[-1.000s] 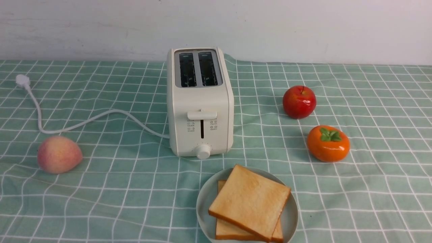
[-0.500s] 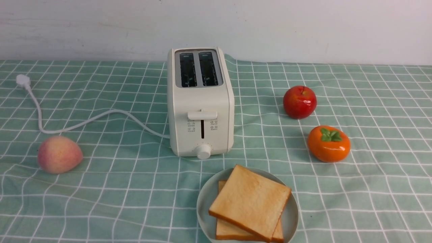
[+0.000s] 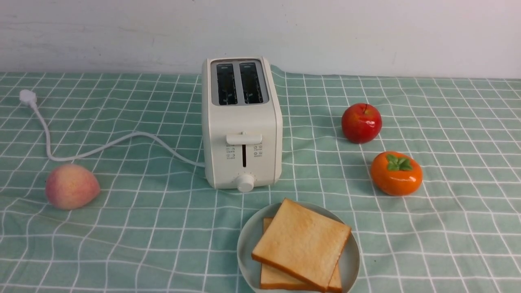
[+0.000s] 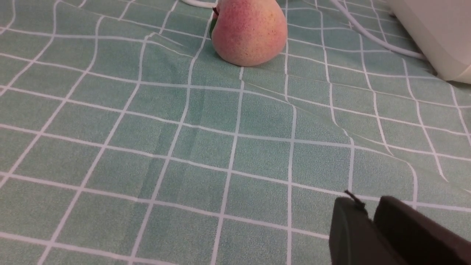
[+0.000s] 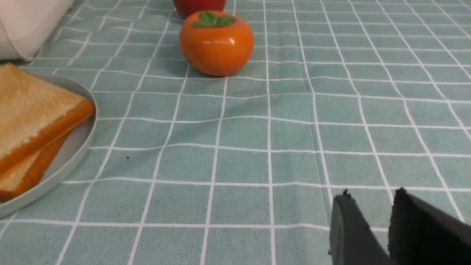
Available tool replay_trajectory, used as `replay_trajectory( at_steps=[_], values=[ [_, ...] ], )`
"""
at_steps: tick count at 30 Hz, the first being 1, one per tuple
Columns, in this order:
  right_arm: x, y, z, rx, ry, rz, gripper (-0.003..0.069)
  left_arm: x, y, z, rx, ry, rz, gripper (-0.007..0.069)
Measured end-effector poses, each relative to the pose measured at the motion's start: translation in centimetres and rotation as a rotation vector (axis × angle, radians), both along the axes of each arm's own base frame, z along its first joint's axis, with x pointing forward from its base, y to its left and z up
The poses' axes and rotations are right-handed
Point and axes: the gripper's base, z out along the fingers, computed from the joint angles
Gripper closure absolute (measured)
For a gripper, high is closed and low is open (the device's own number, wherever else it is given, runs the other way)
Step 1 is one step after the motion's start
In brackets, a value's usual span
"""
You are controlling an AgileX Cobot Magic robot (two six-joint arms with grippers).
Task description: Take toasted bread from bread machine on blue coffee table place on plate.
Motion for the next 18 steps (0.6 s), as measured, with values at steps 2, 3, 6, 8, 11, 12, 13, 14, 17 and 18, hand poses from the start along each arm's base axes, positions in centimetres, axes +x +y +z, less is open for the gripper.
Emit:
replay_trajectory(
  at_steps=[2, 3, 6, 8, 11, 12, 13, 14, 17, 18],
  values=[
    [0.00, -0.06, -0.01, 0.007, 0.002, -0.016, 0.0472, 0.00, 0.00, 0.00, 0.000, 0.000, 0.000, 0.0533],
    [0.00, -0.11, -0.01, 0.014, 0.002, -0.029, 0.0470, 0.00, 0.00, 0.00, 0.000, 0.000, 0.000, 0.0532],
    [-0.01, -0.25, -0.02, 0.024, 0.002, -0.062, 0.0465, 0.00, 0.00, 0.00, 0.000, 0.000, 0.000, 0.0527],
    [-0.01, -0.31, -0.02, 0.044, 0.001, -0.080, 0.0461, 0.00, 0.00, 0.00, 0.000, 0.000, 0.000, 0.0524],
    [-0.01, -0.33, -0.03, 0.088, 0.001, -0.099, 0.0457, 0.00, 0.00, 0.01, 0.000, -0.001, 0.000, 0.0522],
    [-0.01, -0.34, -0.03, 0.097, 0.001, -0.103, 0.0457, 0.00, 0.00, 0.01, 0.000, -0.001, 0.000, 0.0522],
    [-0.01, -0.34, -0.03, 0.113, 0.000, -0.108, 0.0456, 0.00, 0.00, 0.01, 0.000, -0.001, 0.000, 0.0518],
    [-0.01, -0.34, -0.03, 0.115, 0.000, -0.109, 0.0456, 0.00, 0.00, 0.01, 0.000, -0.001, 0.000, 0.0518],
    [-0.01, -0.34, -0.03, 0.126, 0.000, -0.112, 0.0454, 0.00, 0.00, 0.01, 0.000, -0.001, 0.000, 0.0515],
    [-0.01, -0.34, -0.03, 0.128, 0.000, -0.113, 0.0454, 0.00, 0.00, 0.01, 0.000, -0.001, 0.000, 0.0514]
  ],
)
